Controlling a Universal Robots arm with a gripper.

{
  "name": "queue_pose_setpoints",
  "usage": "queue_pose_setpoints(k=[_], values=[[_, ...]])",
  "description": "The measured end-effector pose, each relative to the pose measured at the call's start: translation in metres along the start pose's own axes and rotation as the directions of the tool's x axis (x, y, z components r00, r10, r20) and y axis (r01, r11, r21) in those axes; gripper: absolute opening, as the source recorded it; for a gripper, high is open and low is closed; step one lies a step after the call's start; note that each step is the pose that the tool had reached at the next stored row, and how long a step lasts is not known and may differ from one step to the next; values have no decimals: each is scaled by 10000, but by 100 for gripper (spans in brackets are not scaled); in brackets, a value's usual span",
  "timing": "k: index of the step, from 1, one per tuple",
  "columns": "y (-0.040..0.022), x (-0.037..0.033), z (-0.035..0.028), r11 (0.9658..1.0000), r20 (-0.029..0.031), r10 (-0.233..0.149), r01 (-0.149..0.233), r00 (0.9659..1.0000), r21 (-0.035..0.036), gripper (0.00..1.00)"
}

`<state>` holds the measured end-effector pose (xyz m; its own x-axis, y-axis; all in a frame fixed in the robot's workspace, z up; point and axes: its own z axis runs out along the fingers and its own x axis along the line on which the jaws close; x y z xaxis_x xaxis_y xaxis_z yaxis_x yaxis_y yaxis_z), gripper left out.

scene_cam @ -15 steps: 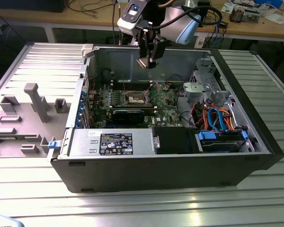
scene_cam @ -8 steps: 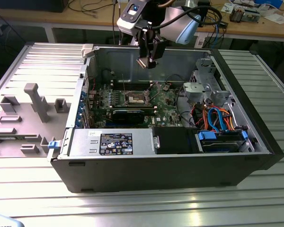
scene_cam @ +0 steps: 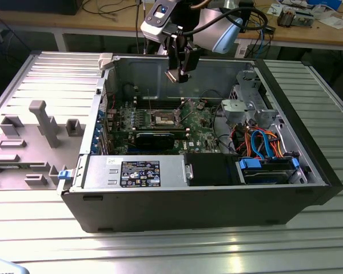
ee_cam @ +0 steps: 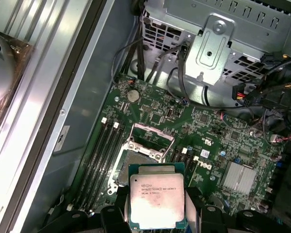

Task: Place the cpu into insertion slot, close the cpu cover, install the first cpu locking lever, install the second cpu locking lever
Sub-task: 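Place the cpu into insertion slot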

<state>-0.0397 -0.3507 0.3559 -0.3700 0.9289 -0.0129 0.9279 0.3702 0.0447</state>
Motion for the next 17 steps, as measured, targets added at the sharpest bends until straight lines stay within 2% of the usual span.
queue_pose_setpoints(k=[17], values=[[0, 0, 0, 9997, 12, 262, -262, 9997, 3, 55]])
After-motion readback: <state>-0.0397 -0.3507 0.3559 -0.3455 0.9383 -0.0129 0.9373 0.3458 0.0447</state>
